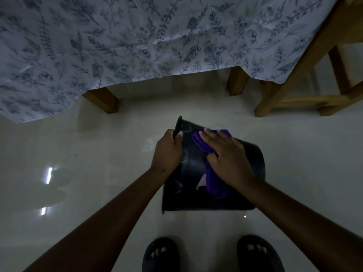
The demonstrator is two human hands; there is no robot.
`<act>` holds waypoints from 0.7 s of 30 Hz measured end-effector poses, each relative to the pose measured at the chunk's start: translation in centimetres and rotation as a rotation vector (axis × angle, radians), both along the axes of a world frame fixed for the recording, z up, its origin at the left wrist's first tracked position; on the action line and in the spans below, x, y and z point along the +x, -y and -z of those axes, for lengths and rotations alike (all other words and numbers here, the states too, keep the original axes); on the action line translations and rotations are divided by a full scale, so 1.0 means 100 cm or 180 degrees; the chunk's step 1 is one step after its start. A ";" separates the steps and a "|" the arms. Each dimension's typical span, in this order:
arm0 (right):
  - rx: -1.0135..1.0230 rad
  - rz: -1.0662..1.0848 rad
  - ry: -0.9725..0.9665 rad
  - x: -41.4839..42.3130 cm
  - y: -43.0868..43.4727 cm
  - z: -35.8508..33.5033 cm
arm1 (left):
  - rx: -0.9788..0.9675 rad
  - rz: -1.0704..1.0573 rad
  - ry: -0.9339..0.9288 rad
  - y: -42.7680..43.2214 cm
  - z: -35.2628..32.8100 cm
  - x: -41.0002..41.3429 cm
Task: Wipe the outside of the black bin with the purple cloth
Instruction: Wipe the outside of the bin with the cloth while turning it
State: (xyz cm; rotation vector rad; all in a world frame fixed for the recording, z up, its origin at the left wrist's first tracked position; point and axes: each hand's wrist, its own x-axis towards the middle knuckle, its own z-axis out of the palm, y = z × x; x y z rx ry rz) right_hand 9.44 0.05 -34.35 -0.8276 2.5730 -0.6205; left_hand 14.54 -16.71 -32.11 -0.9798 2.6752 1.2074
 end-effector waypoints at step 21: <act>-0.1017 0.0327 0.0768 -0.011 -0.009 -0.024 | -0.0326 0.0447 -0.0569 -0.002 -0.027 0.035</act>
